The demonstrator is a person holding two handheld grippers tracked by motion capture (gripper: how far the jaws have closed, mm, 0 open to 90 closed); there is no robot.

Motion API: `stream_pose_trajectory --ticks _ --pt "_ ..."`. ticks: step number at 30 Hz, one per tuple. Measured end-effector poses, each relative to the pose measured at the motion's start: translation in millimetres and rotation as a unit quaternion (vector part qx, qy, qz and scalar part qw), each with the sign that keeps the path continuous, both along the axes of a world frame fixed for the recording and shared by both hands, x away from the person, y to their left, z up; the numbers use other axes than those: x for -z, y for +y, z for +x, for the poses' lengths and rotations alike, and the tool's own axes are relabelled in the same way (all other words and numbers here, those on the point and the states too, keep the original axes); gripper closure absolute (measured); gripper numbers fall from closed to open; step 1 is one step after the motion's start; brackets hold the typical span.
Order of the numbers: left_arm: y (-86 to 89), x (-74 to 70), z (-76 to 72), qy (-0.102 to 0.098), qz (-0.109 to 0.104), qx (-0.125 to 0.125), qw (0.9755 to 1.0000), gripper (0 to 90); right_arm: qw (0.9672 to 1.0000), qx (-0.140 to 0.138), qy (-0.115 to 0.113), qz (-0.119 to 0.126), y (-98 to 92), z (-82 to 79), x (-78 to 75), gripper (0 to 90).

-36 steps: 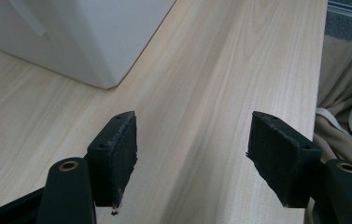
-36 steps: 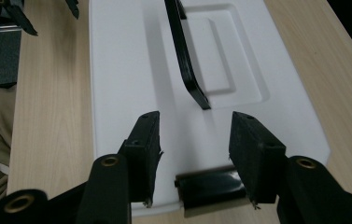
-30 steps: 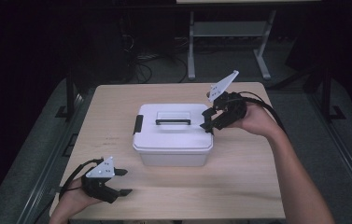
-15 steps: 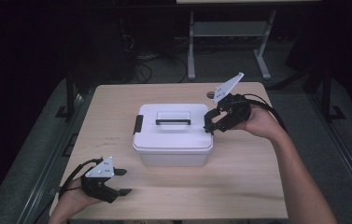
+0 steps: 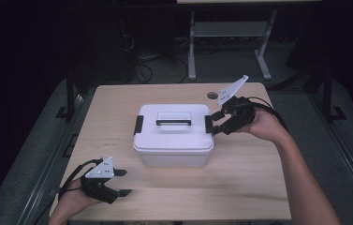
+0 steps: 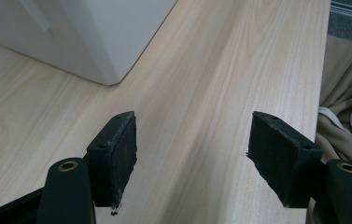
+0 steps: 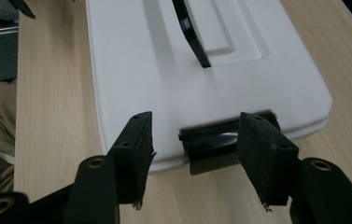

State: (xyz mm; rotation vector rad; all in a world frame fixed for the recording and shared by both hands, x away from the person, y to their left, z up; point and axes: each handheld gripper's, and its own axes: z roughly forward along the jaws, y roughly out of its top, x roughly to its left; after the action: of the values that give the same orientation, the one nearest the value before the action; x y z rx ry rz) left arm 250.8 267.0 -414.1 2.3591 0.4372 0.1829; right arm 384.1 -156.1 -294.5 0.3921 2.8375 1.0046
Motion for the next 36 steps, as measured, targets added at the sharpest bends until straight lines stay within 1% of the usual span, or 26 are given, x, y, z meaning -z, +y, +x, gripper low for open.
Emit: stream_pose_trajectory --ticks 4,13,25,29,30,33,36 --pt "-0.7 0.3 0.0 0.0 0.001 0.001 1.0 32.2 1.0 0.005 0.003 0.001 -6.0 -2.2 4.0 44.8" --pt "-1.7 0.8 0.3 0.0 0.003 0.002 1.0 32.2 0.9999 0.014 0.002 0.003 -18.1 -7.4 7.0 43.1" --pt "-2.6 2.1 0.6 0.002 0.005 0.004 1.0 32.1 0.9994 0.032 0.008 0.006 -32.0 -14.0 16.8 36.9" --pt "-3.1 0.7 0.0 0.0 0.005 0.005 1.0 32.1 0.9992 0.038 0.011 0.008 -36.0 -16.9 20.9 35.0" --pt "-3.2 0.7 -0.1 0.0 0.004 0.005 1.0 32.1 0.9992 0.037 0.008 0.008 -37.1 -17.4 21.6 34.6" --pt "-3.0 0.9 0.4 0.002 0.005 0.003 1.0 31.8 0.9991 0.041 0.008 0.007 -39.2 -19.4 22.6 34.1" --pt "-2.0 0.3 0.2 0.0 0.002 0.0 1.0 31.7 0.999 0.043 0.009 0.008 -41.8 -20.4 24.1 33.6"
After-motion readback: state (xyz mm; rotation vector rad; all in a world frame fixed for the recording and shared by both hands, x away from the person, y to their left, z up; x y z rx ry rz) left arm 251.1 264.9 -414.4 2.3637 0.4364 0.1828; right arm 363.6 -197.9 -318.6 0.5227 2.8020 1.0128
